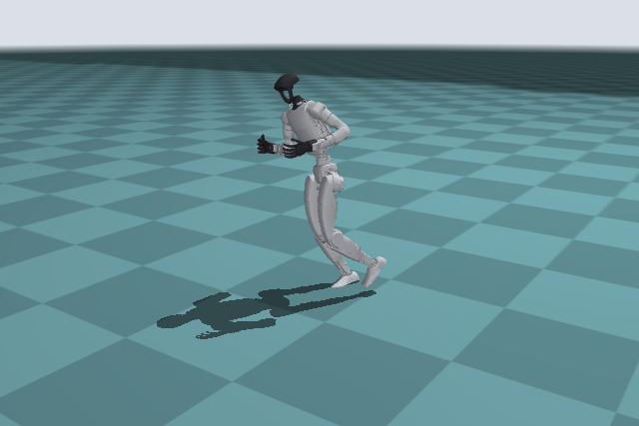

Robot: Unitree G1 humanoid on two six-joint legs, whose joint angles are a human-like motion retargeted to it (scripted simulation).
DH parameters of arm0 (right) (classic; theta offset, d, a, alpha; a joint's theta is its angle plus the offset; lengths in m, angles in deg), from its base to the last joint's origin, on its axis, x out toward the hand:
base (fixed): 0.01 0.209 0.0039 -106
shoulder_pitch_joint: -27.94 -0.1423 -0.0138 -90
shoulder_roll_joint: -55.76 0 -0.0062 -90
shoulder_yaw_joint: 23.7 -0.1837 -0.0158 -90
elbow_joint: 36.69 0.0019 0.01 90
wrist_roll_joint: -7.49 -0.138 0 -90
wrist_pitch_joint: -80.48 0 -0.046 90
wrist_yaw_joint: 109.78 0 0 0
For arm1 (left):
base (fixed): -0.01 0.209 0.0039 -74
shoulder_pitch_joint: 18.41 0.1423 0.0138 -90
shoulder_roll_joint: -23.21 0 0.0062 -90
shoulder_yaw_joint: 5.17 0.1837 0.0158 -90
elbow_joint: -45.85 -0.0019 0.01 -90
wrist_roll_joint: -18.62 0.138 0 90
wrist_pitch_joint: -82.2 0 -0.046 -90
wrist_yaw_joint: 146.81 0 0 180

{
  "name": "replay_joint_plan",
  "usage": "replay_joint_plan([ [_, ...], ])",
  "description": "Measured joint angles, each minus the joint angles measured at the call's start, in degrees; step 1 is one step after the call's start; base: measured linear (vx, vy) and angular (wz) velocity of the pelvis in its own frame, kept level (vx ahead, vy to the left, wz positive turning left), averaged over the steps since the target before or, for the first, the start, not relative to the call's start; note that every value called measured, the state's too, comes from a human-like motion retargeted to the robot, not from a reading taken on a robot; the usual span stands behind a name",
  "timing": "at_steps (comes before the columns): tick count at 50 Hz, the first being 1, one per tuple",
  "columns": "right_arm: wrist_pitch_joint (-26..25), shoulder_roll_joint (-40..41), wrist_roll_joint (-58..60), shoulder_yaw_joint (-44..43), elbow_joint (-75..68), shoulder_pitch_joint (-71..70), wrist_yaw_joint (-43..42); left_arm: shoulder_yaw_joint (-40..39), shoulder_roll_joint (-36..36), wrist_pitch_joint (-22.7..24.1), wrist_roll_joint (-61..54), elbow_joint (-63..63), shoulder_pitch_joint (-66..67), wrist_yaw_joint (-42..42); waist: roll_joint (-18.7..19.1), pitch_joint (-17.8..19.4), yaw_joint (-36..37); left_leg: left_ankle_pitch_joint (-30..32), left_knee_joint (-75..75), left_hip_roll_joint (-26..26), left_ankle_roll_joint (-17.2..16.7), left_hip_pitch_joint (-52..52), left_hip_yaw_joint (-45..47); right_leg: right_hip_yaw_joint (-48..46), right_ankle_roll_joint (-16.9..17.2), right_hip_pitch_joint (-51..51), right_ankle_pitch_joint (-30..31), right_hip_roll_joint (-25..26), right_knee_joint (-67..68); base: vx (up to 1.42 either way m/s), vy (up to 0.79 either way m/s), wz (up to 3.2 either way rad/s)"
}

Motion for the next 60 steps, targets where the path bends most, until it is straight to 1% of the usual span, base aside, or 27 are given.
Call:
replay_joint_plan([
  [3, 0.22, 4.12, -2.81, 1.9, 6.16, -4.39, 1.86, -3.32, -2.36, 1.25, -7.72, 3.05, 6.43, 1.79, -3.93, -1.21, 8.35, 0.71, -14.7, -2.27, 1.65, -3.53, -0.76, 6.64, 4.82, 5.66, 8.84, -2.04, -8.89, 0.9, 0.04, -1.95],
  [7, 0.54, 6.9, -5.08, 7.69, 10.66, -6.86, 2.47, -5.95, -4.87, 1.91, -9.49, 3.21, 8.61, 3.73, -7.19, -4.96, 15.47, 3.34, -43.35, -1.26, -1.76, -3.1, 4.52, 12.67, 12.33, 11.08, 24.13, -3.03, -17.57, 0.96, 0.1, -1.45],
  [10, 0.39, 6.66, -9.1, 11.25, 11.75, -6.4, 7.01, -7.11, -5.16, 1.98, -6.14, 2.17, 7.12, 5.32, -5.94, -6.42, 14.69, 2.87, -53.92, 0.32, -5.92, -0.82, 7.17, 12.34, 12.45, 16.0, 31.38, 0.57, -17.22, 0.98, 0.1, -0.68],
  [11, -0.32, 5.64, -9.19, 12.14, 11.56, -5.8, 8.45, -7.21, -4.47, 1.33, -4.21, 1.59, 5.31, 4.02, -4.41, -5.9, 13.19, 5.98, -55.52, -1.03, -4.76, 1.19, 5.35, 13.72, 10.71, 16.79, 31.77, 0.64, -14.17, 0.91, 0.48, -0.26],
  [12, -0.94, 4.63, -9.11, 12.6, 11.13, -5.08, 9.59, -7.13, -4.05, 0.62, -1.81, 0.76, 2.91, 2.7, -3.19, -5.03, 11.58, 7.48, -55.25, -1.99, -3.08, 2.9, 3.68, 14.07, 8.61, 16.95, 31.55, 1.0, -9.5, 0.88, 0.55, 0.02],
  [13, -1.4, 3.61, -8.69, 12.2, 10.23, -4.14, 10.16, -6.72, -4.17, -0.21, 1.5, -0.59, -0.68, 1.32, -2.59, -3.48, 9.74, 5.74, -51.25, -2.18, -0.37, 4.02, 2.33, 12.38, 5.8, 15.85, 30.15, 1.92, -1.56, 0.87, 0.36, 0.18],
  [15, -1.85, 2.26, -6.03, 10.89, 6.94, -1.4, 8.65, -4.28, -4.45, -1.39, 8.63, -4.19, -10.17, -1.81, -3.18, -0.75, 7.08, -1.7, -39.33, -2.78, 3.41, 3.62, 1.57, 5.34, -0.84, 9.62, 23.11, 0.15, 18.12, 0.84, 0.2, 0.07],
  [18, -0.91, 0.64, -2.59, 6.4, 3.96, 6.66, 4.72, 0.06, -4.42, -1.55, 16.68, -6.86, -26.33, -3.9, -4.31, 0.44, 5.02, -9.15, -30.78, -1.89, 1.12, 4.84, 3.61, -6.71, -11.63, -1.32, 8.03, -9.06, 38.77, 0.85, 0.16, -0.23],
  [20, 1.05, -2.09, -7.56, 0.87, 6.67, 13.99, 5.94, 1.65, -3.26, -1.17, 20.57, -6.55, -36.79, -3.78, -3.73, -0.55, 2.34, -9.49, -31.84, -1.25, -1.01, 6.86, 3.47, -10.29, -13.4, -7.67, 4.21, -11.15, 42.46, 0.88, 0.15, 0.32],
  [22, 2.47, -6.4, -17.33, -5.28, 11.88, 22.42, 9.13, 2.9, -0.75, -0.03, 22.08, -4.86, -43.93, -5.05, -1.19, -3.07, -2.19, -6.16, -34.17, 0.09, -2.59, 8.25, 1.65, -11.6, -9.6, -12.23, 4.6, -8.99, 36.65, 0.93, 0.1, 0.81],
  [25, 3.14, -10.78, -27.22, -10.58, 15.39, 31.39, 11.54, 5.37, 2.04, 2.21, 19.81, -1.02, -47.59, -7.34, 2.78, -6.12, -8.7, 2.39, -38.85, 2.5, -5.95, 12.3, -1.15, -12.77, -0.8, -13.48, 6.59, -5.64, 16.53, 1.02, -0.02, 0.47],
  [28, 2.85, -11.77, -25.97, -12.54, 13.71, 33.42, 10.92, 6.51, 2.74, 2.76, 15.71, 1.1, -45.72, -5.22, 3.16, -6.06, -12.13, 12.86, -43.02, 1.08, -7.59, 19.07, -3.72, -13.53, 7.08, -9.48, 11.88, -6.4, -7.91, 1.1, -0.11, -0.3],
  [30, 2.37, -11.54, -20.86, -12.85, 11.66, 32.38, 9.52, 5.72, 1.96, 1.93, 14.65, 1.64, -41.96, -2.95, 1.88, -4.43, -13.12, 17.27, -41.27, -1.71, -6.4, 23.05, -5.65, -13.79, 11.11, -6.13, 15.42, -7.95, -18.3, 1.11, -0.11, -0.75],
  [32, 1.77, -9.79, -17.68, -10.85, 8.23, 29.26, 8.1, 4.41, 0.76, 0.95, 16.07, 0.57, -36.43, -2.01, 0.82, -2.36, -12.28, 18.03, -31.19, -4.39, -3.77, 22.78, -6.05, -11.4, 10.56, -3.69, 20.77, -8.52, -18.79, 1.06, -0.07, -1.2],
  [33, 1.99, -8.22, -17.43, -9.39, 5.87, 27.14, 7.01, 3.97, -0.09, 0.57, 17.66, -0.74, -33.18, -1.72, 0.91, -1.55, -10.99, 16.56, -23.7, -4.41, -2.93, 21.19, -4.84, -10.47, 8.93, -4.02, 17.46, -8.17, -13.27, 1.0, -0.03, -1.44],
  [35, 2.17, -4.14, -14.97, -3.89, -1.09, 18.8, 3.43, 1.79, -1.4, -0.3, 21.95, -5.0, -27.35, -4.77, 3.39, -0.21, -8.59, 10.06, -5.41, -1.01, 0.89, 13.86, -1.99, -8.37, -0.29, -5.2, 8.38, -4.95, -3.68, 0.93, 0.01, -1.41],
  [37, 3.49, 0.69, -10.05, 0.28, -5.9, 9.24, -1.52, -0.4, -2.56, -0.95, 29.25, -8.86, -19.99, -5.31, 3.44, -0.6, -4.81, 4.29, 6.18, 1.16, 1.81, 6.55, 0.4, -6.8, -1.65, -8.09, 0.95, -4.23, 7.8, 0.94, 0.05, -1.17],
  [40, 3.88, 6.95, -5.05, 3.28, -5.27, -4.6, -3.53, -4.19, -3.29, -0.08, 29.07, -7.94, -8.13, -4.34, 2.75, -1.05, 1.42, -1.33, 9.07, -0.07, 4.12, -1.51, -1.07, -4.74, -0.79, -3.08, -0.99, -3.84, 6.37, 0.99, 0.07, -0.76],
  [42, 3.83, 9.62, -3.5, 3.77, -2.59, -11.91, -3.88, -4.82, -3.98, 1.42, 18.95, -4.34, -1.3, -2.9, 0.47, -2.53, 6.54, -4.07, 1.74, -2.24, 4.06, -5.26, -1.52, -3.57, 2.28, 1.42, 2.3, -5.09, 0.86, 1.05, 0.1, -0.48],
  [45, 3.18, 11.18, -1.51, 5.57, 1.09, -18.89, -5.42, -4.98, -5.47, 2.64, 6.17, -0.8, 5.59, -1.71, -3.02, -4.98, 12.93, -2.13, -20.17, -3.24, 2.85, -6.62, 1.35, -2.07, 6.41, 7.91, 11.38, -7.0, -8.32, 1.09, 0.16, -0.23],
  [48, 3.43, 11.52, -1.34, 7.64, 3.58, -19.58, -4.58, -8.23, -5.96, 3.34, 4.02, 0.45, 9.97, -0.09, -2.59, -5.85, 15.54, 3.93, -47.59, -1.7, -2.74, -0.49, 7.74, 0.91, 9.26, 16.09, 22.94, -5.26, -15.02, 1.15, 0.24, -0.02],
  [50, 3.42, 11.28, -0.5, 8.57, 4.85, -16.6, -3.05, -10.94, -4.89, 2.93, 4.82, 1.38, 12.52, 1.11, -0.19, -5.79, 14.64, 8.26, -57.95, -0.64, -6.76, 3.82, 11.57, 3.67, 8.52, 21.47, 27.78, -2.57, -15.54, 1.15, 0.28, 0.47],
  [52, 2.86, 10.18, 0.74, 8.65, 5.06, -12.59, -1.63, -12.23, -3.28, 1.6, 5.88, 1.3, 11.9, 0.53, 2.0, -4.15, 11.88, 9.86, -58.03, -0.05, -5.4, 7.64, 13.35, 5.08, 5.67, 23.48, 28.15, -0.18, -8.05, 1.08, 0.26, 0.94],
  [53, 2.39, 9.43, 1.27, 8.34, 4.47, -10.69, -1.0, -12.06, -2.6, 0.77, 6.42, 0.54, 10.06, -0.36, 2.25, -2.71, 10.47, 6.71, -54.55, -0.23, -2.36, 8.97, 13.02, 3.94, 3.99, 22.49, 26.22, -0.22, -0.64, 1.0, 0.23, 0.98],
  [55, 1.26, 8.16, 2.62, 7.75, 1.5, -6.71, -0.62, -9.7, -1.18, -0.69, 8.47, -2.78, 3.55, -2.57, 0.85, 0.01, 8.3, -2.3, -41.18, -1.15, 3.61, 7.72, 11.43, -2.26, -1.05, 16.73, 18.4, -5.03, 18.23, 0.93, 0.18, 0.83],
  [57, 0.68, 7.35, 3.61, 6.68, -2.34, -1.17, -1.36, -5.86, -0.14, -0.93, 13.09, -7.15, -6.3, -4.35, -1.47, 0.45, 6.66, -9.57, -27.76, -1.52, 4.53, 3.34, 10.86, -7.64, -6.29, 8.14, 10.81, -11.91, 34.19, 0.89, 0.12, 0.76],
  [60, 2.12, 4.83, -0.12, 2.74, -2.47, 10.87, -0.05, -2.39, 0.73, -0.08, 20.72, -9.2, -21.55, -5.71, -3.0, -1.07, 3.0, -13.92, -24.34, -2.63, 1.02, 3.51, 8.24, -9.5, -9.79, -2.52, 4.82, -15.42, 43.49, 0.9, 0.13, 1.15],
])
